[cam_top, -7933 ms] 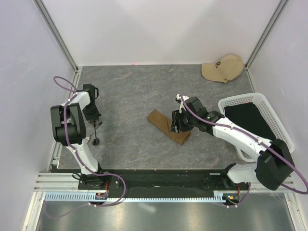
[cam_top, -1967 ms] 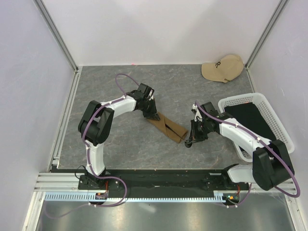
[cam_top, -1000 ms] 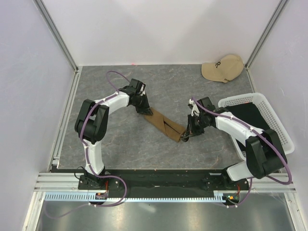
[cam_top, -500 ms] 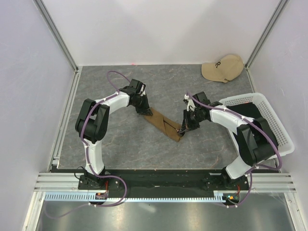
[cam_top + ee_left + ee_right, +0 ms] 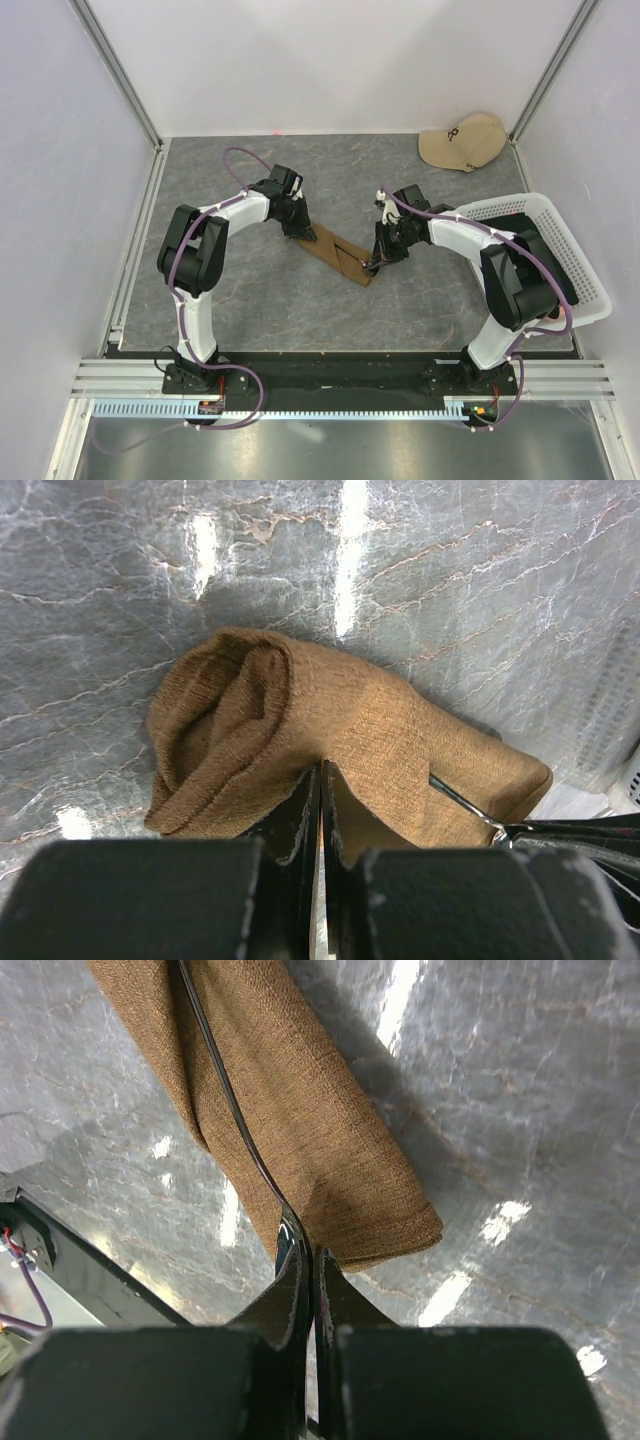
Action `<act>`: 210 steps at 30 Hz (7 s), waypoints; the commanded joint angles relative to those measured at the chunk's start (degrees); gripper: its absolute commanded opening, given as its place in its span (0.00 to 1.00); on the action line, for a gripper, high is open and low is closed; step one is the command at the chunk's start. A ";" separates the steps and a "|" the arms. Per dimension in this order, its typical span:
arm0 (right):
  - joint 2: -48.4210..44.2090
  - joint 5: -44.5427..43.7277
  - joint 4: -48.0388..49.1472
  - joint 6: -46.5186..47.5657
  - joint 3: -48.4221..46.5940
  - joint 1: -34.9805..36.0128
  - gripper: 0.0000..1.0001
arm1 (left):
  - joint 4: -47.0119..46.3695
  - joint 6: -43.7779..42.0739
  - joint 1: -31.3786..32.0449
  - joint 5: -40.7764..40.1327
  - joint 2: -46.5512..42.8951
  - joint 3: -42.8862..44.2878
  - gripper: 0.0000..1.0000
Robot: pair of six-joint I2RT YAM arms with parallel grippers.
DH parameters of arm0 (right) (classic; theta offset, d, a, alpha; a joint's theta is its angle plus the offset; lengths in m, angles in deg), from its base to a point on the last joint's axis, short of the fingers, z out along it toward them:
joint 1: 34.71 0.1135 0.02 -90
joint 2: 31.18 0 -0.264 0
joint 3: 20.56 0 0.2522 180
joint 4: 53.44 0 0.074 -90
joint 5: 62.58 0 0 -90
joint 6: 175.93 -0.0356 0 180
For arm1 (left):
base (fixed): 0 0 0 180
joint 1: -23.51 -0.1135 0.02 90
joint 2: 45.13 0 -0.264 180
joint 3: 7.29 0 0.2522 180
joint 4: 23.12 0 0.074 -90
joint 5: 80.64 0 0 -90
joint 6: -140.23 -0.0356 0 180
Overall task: Fold the napkin into a case and place the utensils inside
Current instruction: Insert the spoon into the folded napkin, then pick up the fork from the corner of the board, then pass from the left arm to the right, then pass from the right arm to the left
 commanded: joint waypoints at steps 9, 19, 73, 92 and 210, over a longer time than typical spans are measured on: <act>0.61 -2.92 0.22 0.40 -2.10 -0.16 0.34 | 1.61 -3.40 -2.54 0.40 -2.81 3.45 0.15; -3.16 -4.07 -1.36 -0.04 1.06 -0.24 0.44 | 2.93 -4.90 -4.66 -0.83 -1.05 3.98 0.15; -7.73 -13.03 -7.96 -2.24 -7.20 -0.16 0.89 | 18.03 -8.49 -13.17 -11.45 -25.82 -6.82 0.66; -18.10 -1.52 -1.98 -3.46 -0.26 4.68 0.95 | 18.40 -23.18 -26.71 -33.62 -25.13 -19.48 0.72; -35.86 -13.66 -2.42 -16.19 7.56 16.12 0.97 | -46.70 10.29 4.13 25.53 -28.03 -22.11 0.02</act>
